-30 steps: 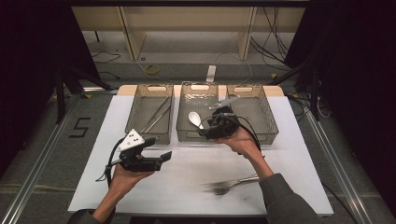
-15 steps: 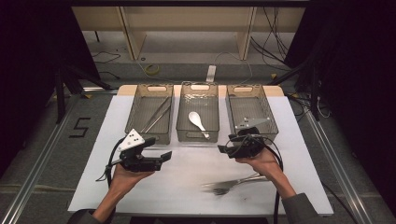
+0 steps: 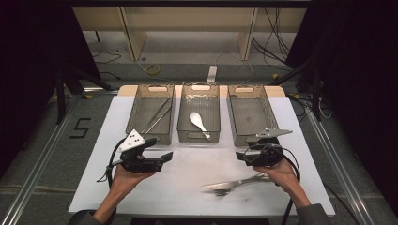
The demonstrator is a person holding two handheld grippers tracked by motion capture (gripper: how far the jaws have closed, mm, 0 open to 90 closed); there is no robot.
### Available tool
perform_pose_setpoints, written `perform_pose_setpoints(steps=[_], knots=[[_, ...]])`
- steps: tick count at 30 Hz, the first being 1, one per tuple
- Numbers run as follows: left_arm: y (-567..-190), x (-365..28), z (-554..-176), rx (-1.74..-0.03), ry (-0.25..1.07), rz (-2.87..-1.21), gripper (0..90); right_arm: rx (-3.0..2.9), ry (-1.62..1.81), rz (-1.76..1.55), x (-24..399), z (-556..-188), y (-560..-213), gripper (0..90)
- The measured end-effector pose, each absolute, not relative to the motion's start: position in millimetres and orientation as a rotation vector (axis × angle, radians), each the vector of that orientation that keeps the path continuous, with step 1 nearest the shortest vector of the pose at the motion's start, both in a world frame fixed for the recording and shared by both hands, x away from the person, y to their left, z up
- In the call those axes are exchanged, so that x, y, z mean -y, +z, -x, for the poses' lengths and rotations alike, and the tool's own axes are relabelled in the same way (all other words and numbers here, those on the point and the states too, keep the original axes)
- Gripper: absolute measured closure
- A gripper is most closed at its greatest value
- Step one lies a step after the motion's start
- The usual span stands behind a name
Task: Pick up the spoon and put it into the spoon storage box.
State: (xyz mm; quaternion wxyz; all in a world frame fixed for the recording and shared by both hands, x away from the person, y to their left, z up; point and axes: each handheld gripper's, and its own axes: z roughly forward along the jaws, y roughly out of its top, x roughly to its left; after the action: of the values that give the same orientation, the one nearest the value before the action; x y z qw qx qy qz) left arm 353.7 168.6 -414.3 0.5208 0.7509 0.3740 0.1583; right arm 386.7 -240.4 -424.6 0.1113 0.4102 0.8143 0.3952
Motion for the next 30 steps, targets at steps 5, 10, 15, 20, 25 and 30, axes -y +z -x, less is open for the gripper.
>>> perform_pose_setpoints(steps=[5, 10, 15, 20, 25, 30], knots=[[-414.3, -169.5, -354.6, -0.903, 0.377, -1.792, 15.4, -2.386, 1.158, -1.237, 248.1, -385.1, -429.0, 26.5], [-414.1, -168.9, -355.4, -0.904, 0.376, -1.794, 15.4, -2.376, 1.148, -1.259, 255.9, -383.3, -433.3, 25.5], [-414.1, -169.1, -356.1, -0.907, 0.375, -1.793, 15.4, -2.373, 1.141, -1.264, 262.2, -379.8, -437.4, 32.7], [-413.9, -168.4, -355.9, -0.905, 0.374, -1.794, 15.4, -2.395, 1.105, -1.265, 266.4, -377.2, -442.6, 44.9], [-413.9, -169.1, -355.5, -0.907, 0.372, -1.791, 15.4, -2.431, 1.034, -1.289, 267.7, -376.7, -448.4, 55.9], [-414.1, -168.4, -355.7, -0.904, 0.375, -1.796, 15.4, -2.462, 0.991, -1.285, 269.1, -376.0, -451.7, 66.6]])
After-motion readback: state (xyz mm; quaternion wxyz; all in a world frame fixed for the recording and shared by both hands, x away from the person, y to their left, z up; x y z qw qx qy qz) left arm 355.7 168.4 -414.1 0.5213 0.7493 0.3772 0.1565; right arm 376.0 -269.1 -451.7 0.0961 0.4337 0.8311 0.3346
